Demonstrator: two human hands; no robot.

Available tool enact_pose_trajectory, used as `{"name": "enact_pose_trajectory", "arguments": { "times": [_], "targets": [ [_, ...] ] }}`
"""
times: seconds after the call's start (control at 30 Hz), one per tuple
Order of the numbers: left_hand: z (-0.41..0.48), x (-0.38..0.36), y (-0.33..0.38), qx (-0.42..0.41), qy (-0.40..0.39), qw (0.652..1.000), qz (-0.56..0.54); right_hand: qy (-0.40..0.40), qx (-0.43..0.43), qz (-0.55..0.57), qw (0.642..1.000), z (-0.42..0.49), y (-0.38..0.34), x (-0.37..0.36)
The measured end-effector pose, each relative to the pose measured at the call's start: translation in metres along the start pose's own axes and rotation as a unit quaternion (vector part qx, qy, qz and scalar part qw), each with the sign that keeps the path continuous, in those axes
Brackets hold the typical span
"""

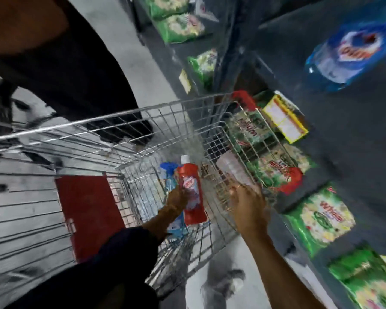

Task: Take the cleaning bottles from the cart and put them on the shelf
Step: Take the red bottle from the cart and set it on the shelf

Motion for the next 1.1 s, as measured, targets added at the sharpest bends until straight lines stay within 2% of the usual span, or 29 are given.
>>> {"name": "enact_pose_trajectory", "arguments": {
  "times": [0.2,0.33,0.43,0.57,0.67,0.83,0.87,0.9,0.93,1.03,1.07,1.1],
  "targets": [
    [0.042,-0.022,0.005,0.060,0.064,0.994,0.071,0.018,0.002,-0.033,0.999,-0.002,-0.006,0.009],
    [0.047,-0.031,0.002,0.082,0.086,0.987,-0.109,0.029,0.005,-0.017,0.999,-0.004,-0.009,0.012],
    [0.050,-0.038,0.007,0.069,0.084,0.985,-0.131,0.038,0.013,-0.024,0.999,-0.003,-0.010,0.011],
    [0.042,-0.024,0.033,0.017,0.036,0.997,-0.067,0.046,0.011,-0.023,0.999,0.001,-0.009,0.011],
    [0.019,-0.006,0.059,-0.061,0.016,0.997,-0.048,0.028,0.008,-0.012,1.000,0.002,-0.005,0.005],
    [-0.063,0.046,0.121,-0.194,0.002,0.977,-0.089,0.017,0.033,0.032,0.999,-0.007,-0.009,0.014],
    [-0.083,0.056,0.134,-0.216,0.003,0.972,-0.096,0.008,0.035,0.081,0.996,-0.009,-0.013,0.020],
    [-0.103,0.065,0.148,-0.233,-0.002,0.967,-0.104,-0.008,0.018,0.173,0.985,-0.011,-0.014,0.027],
    [-0.121,0.072,0.159,-0.247,-0.012,0.962,-0.118,-0.041,0.007,0.301,0.953,-0.015,-0.018,0.031],
    [-0.181,0.088,0.195,-0.304,-0.044,0.939,-0.155,-0.082,-0.004,0.591,0.802,-0.037,-0.018,0.056],
    [-0.201,0.088,0.205,-0.321,-0.056,0.932,-0.160,-0.090,-0.012,0.653,0.752,-0.047,-0.015,0.064],
    [-0.219,0.087,0.212,-0.333,-0.071,0.926,-0.166,-0.091,-0.024,0.683,0.724,-0.055,-0.011,0.073]
  ]
}}
Point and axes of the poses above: each hand's wrist, its own z-axis towards the middle knuckle, its own x-axis out of the back of the hand, y = z × x, the point moved 8 cm from there along z, towards the middle knuckle, and after that the axes turned 3 degrees about x, right-handed, at the moved point
